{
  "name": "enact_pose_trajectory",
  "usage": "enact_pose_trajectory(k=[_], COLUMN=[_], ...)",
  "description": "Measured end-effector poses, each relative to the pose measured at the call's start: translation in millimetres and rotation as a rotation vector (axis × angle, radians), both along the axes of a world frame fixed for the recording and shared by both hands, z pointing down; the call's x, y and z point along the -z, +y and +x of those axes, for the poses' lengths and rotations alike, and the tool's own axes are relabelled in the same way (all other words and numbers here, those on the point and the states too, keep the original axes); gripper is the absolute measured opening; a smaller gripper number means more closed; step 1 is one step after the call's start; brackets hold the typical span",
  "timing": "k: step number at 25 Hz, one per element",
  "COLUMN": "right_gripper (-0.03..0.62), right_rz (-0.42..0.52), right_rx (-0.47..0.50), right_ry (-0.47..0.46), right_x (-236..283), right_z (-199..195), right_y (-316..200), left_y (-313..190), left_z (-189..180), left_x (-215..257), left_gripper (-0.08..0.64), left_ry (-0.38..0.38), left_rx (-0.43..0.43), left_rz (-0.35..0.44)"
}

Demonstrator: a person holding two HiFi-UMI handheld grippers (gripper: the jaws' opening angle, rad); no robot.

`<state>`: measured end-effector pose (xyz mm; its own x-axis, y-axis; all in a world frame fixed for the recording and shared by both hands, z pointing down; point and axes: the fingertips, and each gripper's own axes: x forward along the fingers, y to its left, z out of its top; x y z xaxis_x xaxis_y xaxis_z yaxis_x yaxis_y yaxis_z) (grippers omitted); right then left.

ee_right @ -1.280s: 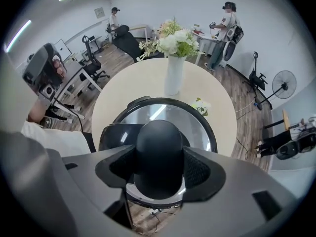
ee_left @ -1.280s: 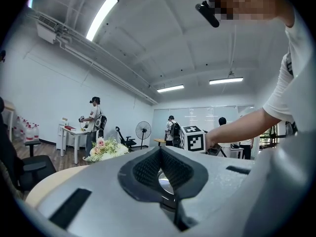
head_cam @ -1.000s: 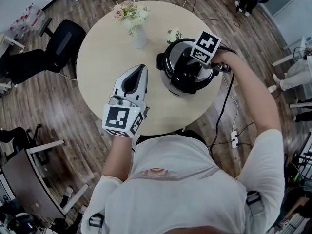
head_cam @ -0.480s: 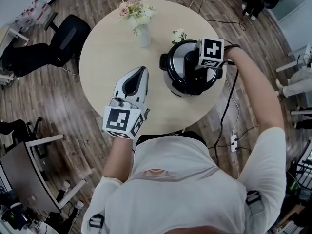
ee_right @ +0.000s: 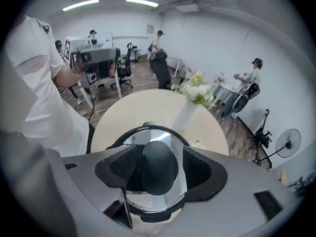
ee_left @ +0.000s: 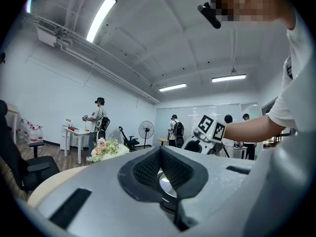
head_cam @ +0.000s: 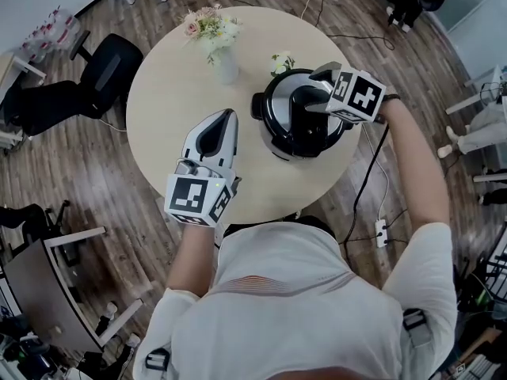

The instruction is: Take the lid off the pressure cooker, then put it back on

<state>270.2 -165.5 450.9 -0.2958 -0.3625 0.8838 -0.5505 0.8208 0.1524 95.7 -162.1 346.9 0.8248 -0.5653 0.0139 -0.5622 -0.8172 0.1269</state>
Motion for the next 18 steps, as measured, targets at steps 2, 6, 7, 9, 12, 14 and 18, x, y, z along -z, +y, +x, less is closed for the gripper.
enact_pose_trajectory(k=[2, 6, 7, 9, 12, 14, 18], right_gripper=[0.287, 0.189, 0.178, 0.16, 0.133, 0.09, 0.004], right_rz=[0.163, 0.445, 0.494, 0.578, 0.689, 0.763, 0.882], right_rx=[-0.084, -0.242, -0.267, -0.312, -0.411, -0.493, -0.611], right_ry=[-0.112, -0.308, -0.349, -0.425, -0.525, -0.589, -0.648], right_x=[32.7, 88.3, 99.2, 118.7, 142.4, 154.7, 168.1], right_z=[-1.4, -2.1, -3.6, -7.6, -7.5, -2.9, 11.2], right_y=[-1.5, 11.6, 17.3, 29.9, 47.2, 58.3, 78.7], left_y=[0.4, 3.2, 4.2, 6.9, 11.0, 14.1, 21.5], left_z=[4.5, 17.2, 20.8, 28.2, 39.8, 46.6, 58.4], left_x=[3.8, 7.3, 8.3, 10.5, 15.2, 18.9, 25.1], left_gripper=[0.006, 0.006, 0.006, 0.006, 0.006, 0.006, 0.006], left_ry=[0.001, -0.001, -0.003, -0.007, -0.009, -0.01, -0.009], left_rx=[-0.009, -0.034, -0.041, -0.055, -0.079, -0.095, -0.122], left_rz=[0.006, 0.016, 0.018, 0.021, 0.028, 0.037, 0.051])
